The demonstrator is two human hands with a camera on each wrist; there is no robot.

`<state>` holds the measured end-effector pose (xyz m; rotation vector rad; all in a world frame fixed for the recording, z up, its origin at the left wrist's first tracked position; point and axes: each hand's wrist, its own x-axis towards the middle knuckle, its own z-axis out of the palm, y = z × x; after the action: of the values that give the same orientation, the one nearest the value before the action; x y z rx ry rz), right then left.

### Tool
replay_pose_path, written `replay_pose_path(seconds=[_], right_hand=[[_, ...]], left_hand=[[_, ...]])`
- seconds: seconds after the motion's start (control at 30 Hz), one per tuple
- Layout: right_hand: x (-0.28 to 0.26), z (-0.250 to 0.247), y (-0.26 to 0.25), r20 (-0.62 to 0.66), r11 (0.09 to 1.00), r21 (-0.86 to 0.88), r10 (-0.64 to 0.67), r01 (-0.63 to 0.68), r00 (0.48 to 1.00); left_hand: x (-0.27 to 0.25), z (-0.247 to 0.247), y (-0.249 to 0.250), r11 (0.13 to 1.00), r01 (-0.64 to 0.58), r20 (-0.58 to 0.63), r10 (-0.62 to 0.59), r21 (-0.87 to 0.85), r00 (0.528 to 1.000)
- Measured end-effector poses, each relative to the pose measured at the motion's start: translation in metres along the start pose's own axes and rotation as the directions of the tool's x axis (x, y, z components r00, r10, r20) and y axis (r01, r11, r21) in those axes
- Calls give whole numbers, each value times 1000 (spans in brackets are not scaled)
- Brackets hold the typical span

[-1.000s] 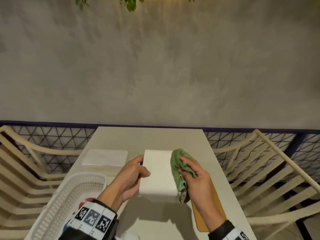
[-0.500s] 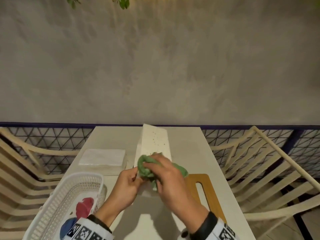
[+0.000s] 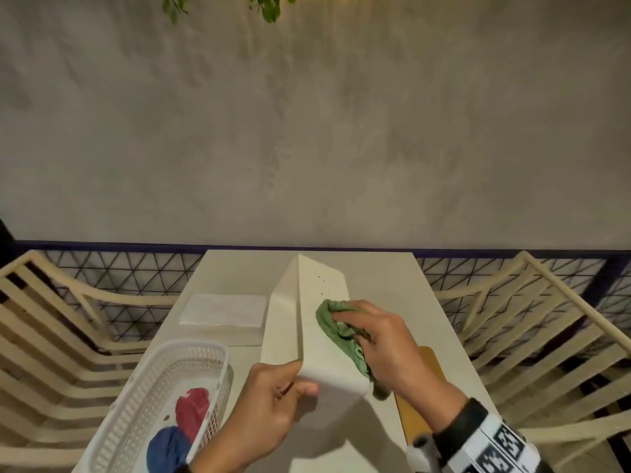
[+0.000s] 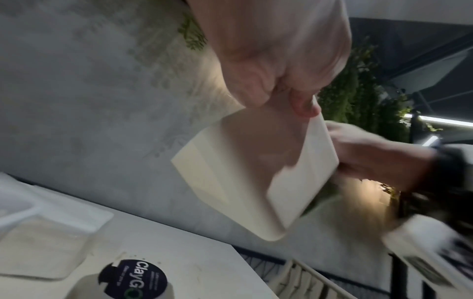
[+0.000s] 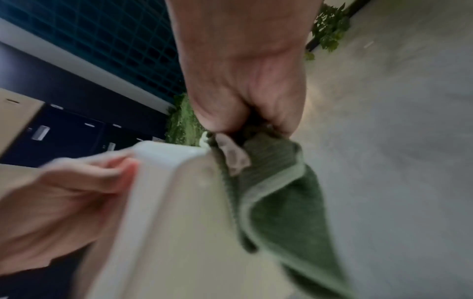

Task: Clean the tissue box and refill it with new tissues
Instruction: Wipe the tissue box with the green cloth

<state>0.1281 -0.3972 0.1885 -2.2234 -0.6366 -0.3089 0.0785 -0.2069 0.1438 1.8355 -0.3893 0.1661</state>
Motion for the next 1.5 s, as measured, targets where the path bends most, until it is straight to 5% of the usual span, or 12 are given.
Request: replay_pose_path(seconds=[0.07, 0.2, 0.4, 0.57, 0.7, 0.77, 0.83, 0.9, 0.97, 1.17, 1.37, 1.5], right_hand=[[19, 2, -9, 14, 1000, -24, 0, 0, 1000], [2, 9, -36, 49, 971, 94, -223, 218, 974], [24, -1, -13, -14, 998, -43, -55, 55, 998], [2, 12, -36, 8, 976, 75, -206, 205, 978], [-6, 4, -2, -133, 984, 168, 85, -62, 987], [-1, 6, 1, -162, 837, 498, 346, -227, 924], [2, 10, 4, -80, 479, 854, 504, -202, 860], [2, 10, 5, -21, 185, 978, 563, -101, 826], [0, 12, 9, -40, 96, 995, 569, -18, 821], [-3, 25, 9, -98, 104, 993, 526, 50, 845], [-1, 27, 12, -162, 192, 979, 528, 69, 834], [0, 24, 9, -267, 449, 894, 504, 15, 821]], left_hand=[[1, 3, 5, 1000, -22, -8, 22, -5, 1000], [9, -11, 3, 997, -39, -145, 28, -71, 989], [3, -5, 9, 995, -95, -37, 95, -16, 995], [12, -17, 6, 995, -87, -160, 76, -58, 984], [12, -12, 5, 991, -127, -100, 132, 50, 986], [18, -11, 9, 953, -227, -32, 238, 202, 971], [29, -16, 20, 886, -321, 99, 306, 335, 947], [38, -22, 32, 823, -392, 223, 325, 412, 919], [45, -25, 42, 776, -442, 265, 356, 449, 896], [58, -15, 59, 734, -501, 2, 563, 458, 826], [62, -13, 44, 943, -279, -45, 292, 179, 956], [68, -12, 41, 995, -68, 12, 69, -74, 998]])
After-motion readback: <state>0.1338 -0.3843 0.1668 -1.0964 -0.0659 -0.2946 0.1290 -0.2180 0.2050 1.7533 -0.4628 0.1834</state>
